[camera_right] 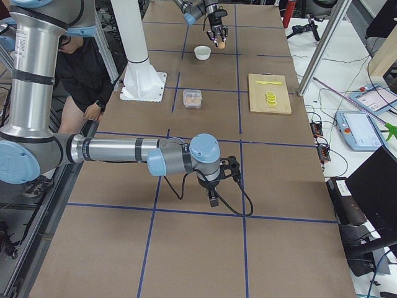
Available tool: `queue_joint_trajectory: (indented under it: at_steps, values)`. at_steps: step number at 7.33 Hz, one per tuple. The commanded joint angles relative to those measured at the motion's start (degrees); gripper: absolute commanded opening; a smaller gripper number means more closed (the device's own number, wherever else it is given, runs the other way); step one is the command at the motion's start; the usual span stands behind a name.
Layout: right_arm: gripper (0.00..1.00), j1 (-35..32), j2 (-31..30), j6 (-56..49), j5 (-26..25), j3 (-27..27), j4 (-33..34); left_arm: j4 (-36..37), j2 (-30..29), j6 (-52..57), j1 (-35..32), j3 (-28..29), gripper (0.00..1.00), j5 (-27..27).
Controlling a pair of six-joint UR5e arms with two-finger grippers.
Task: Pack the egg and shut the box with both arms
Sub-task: 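Lift the egg out of the bowl and carry it to the egg box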
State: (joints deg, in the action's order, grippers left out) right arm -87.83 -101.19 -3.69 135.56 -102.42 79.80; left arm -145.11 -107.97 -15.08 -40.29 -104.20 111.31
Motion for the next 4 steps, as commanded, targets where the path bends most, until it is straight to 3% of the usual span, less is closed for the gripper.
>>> queue_joint_trajectory:
  at_steps: [1, 2, 4]
  values:
    - [1.0, -0.1, -0.1, 0.5, 0.1, -0.1, 0.0, -6.8, -1.8, 0.1, 8.1, 3.0, 0.0, -12.3]
    - [1.0, -0.1, -0.1, 0.6, 0.1, -0.1, 0.0, -9.4, -4.7, 0.3, 13.5, 7.2, 0.0, -16.4]
    - [1.0, -0.1, -0.1, 0.6, 0.0, -0.1, 0.0, -9.6, -11.0, 5.1, 18.5, 12.6, 0.0, -16.8]
